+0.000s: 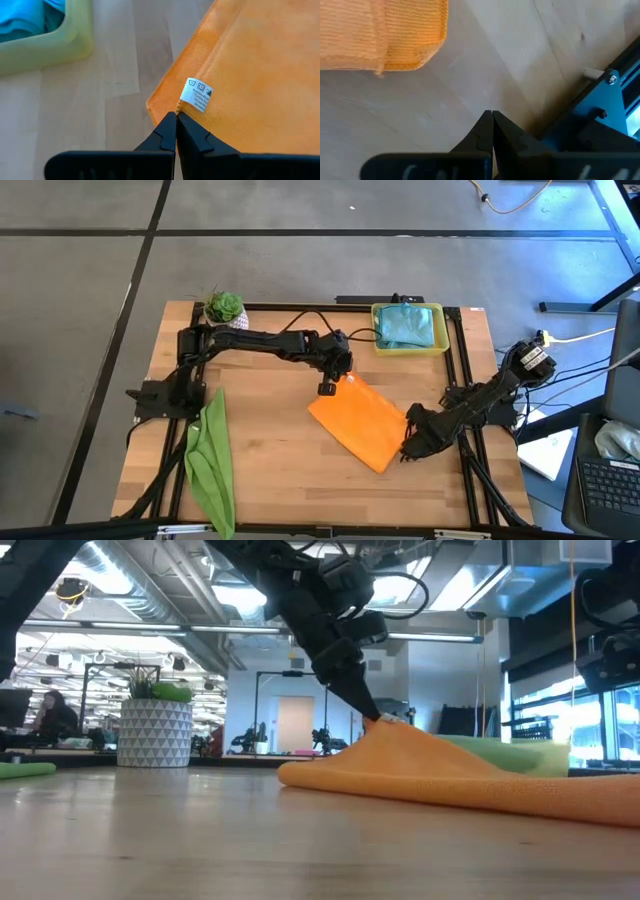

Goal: Fold microfiber towels
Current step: Fold the orange microfiber towel

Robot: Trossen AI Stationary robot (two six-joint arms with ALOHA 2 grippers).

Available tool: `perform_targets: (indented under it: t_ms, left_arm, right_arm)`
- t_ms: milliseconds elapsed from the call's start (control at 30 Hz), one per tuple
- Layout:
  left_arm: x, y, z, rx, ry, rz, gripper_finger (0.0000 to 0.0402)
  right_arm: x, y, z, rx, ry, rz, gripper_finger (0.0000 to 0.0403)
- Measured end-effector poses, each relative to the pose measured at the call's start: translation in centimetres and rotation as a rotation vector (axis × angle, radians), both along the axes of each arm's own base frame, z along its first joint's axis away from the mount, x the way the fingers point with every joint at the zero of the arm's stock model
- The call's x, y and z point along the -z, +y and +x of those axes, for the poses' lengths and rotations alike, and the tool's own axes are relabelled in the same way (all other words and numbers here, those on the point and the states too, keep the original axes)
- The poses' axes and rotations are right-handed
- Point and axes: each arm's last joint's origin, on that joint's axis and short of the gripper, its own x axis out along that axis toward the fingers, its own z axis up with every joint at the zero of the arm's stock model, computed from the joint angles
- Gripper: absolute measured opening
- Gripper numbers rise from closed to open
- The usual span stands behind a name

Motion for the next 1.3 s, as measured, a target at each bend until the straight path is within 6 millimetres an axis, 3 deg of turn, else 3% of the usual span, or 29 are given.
perform_targets:
  t_ms: [300,467,600,733,833,967,1167,1300]
  left_arm:
    - [0.0,0.2,0.0,-0.016,-0.004,0.019,0.0]
    - [0.0,0.3,0.0,-0.019,-0.004,0.02,0.0]
    - [-0.1,0.2,0.1,-0.019,-0.011,0.021,0.0]
    - [0.0,0.3,0.3,-0.021,-0.031,0.026,0.0]
    - [0.3,0.4,0.4,-0.021,-0.029,0.025,0.0]
    - [0.5,0.4,0.5,-0.026,-0.022,0.02,0.0]
    - [0.5,0.3,0.5,-0.026,-0.024,0.019,0.0]
    - [0.5,0.0,0.5,-0.02,-0.022,0.018,0.0]
  right_arm:
    - [-0.3,-0.1,-0.1,0.059,-0.023,-0.003,0.0004]
    - [-2.6,-0.5,-0.8,0.177,-0.17,0.069,0.0004]
    - [-4.8,-1.8,-2.4,0.296,-0.223,0.034,0.0004]
    - [-6.1,-2.7,-3.4,0.309,-0.294,0.037,0.0004]
    - [-6.7,-2.5,-3.1,0.319,-0.427,0.143,0.0012]
    - [-5.4,-1.9,-2.3,0.341,-0.593,0.321,0.0033]
    - [-1.7,-2.2,-2.1,0.422,-0.599,0.468,0.0086]
    - [-1.7,-2.6,-1.7,0.38,-0.649,0.525,0.0115]
